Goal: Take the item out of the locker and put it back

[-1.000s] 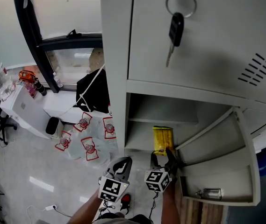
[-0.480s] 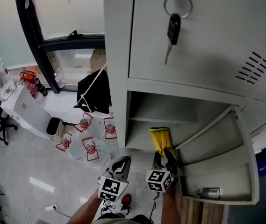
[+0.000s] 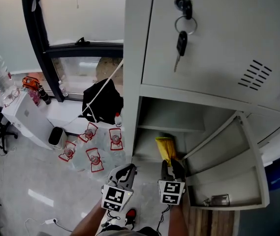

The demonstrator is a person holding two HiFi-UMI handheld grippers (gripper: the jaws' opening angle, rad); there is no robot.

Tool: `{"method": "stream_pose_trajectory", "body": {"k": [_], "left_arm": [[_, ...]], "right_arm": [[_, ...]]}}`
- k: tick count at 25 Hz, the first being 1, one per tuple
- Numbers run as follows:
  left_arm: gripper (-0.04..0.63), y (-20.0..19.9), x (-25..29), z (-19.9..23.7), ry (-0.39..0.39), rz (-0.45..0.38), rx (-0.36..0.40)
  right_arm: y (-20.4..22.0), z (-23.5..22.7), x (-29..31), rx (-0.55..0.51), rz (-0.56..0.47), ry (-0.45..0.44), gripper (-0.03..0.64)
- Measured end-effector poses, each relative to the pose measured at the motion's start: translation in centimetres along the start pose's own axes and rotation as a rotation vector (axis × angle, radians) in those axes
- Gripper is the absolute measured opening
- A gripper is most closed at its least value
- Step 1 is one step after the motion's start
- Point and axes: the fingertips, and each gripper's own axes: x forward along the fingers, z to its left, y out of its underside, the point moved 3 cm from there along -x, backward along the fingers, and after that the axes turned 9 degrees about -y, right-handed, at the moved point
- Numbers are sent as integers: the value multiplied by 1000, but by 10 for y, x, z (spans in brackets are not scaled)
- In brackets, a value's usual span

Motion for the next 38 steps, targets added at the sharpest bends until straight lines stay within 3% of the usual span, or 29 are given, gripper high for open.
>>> {"method": "stream_pose_trajectory", "body": {"k": [13,24,38], "left_arm": [[25,-36,-42,0,-27,-113,34],[25,-52,-86,-11,-43,-167,67],[25,-36,-117,-34,-39,-150,74]], "right_arm": [[-53,20,-70,43,-201,-30,101],[-62,41,-143,44,-311,-33,101],[-33,53,-186,66,-316,-41,101]]}}
